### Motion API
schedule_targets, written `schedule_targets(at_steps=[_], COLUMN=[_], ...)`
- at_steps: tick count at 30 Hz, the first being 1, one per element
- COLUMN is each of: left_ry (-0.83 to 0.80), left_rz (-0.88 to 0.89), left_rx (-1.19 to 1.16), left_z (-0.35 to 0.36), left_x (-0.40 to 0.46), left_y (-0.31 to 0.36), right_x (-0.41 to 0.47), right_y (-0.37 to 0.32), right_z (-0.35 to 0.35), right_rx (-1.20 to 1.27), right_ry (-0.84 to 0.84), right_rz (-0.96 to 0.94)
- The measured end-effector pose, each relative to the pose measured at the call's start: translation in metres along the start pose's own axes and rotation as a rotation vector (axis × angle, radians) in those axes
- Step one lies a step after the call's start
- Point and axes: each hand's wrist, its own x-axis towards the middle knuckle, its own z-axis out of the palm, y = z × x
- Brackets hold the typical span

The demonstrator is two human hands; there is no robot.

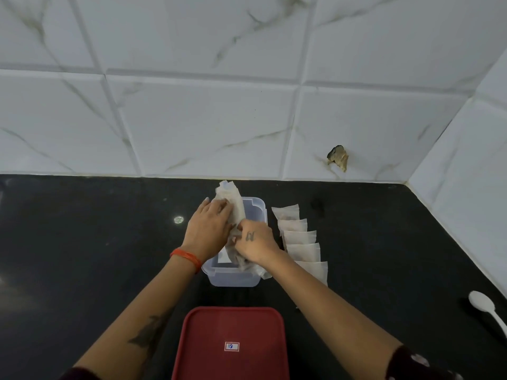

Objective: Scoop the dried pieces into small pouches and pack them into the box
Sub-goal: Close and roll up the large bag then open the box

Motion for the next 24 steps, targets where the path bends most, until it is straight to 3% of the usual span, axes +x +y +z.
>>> schedule_targets(at_steps=[6, 10, 15, 24], left_ry=[-0.023, -0.092, -0.319, -0.401], left_rz=[0.030, 0.040, 0.084, 0.068], left_rx=[0.152, 0.224, 0.393, 0.411], left_z=[0.009, 0.010, 0.008, 0.003], left_x=[0.001, 0.001, 0.003, 0.002], left_y=[0.000, 0.002, 0.007, 0.010], right_x=[-0.015, -0.027, -0.011, -0.005], right_y=[0.005, 0.008, 0.008, 0.000], right_z=[-0.028, -0.038, -0.016, 0.001], right_rx=[-0.114, -0.094, -0.184, -0.451], right_ry=[-0.003, -0.213, -0.199, -0.150], right_rz=[-0.098, -0.106, -0.101, -0.169])
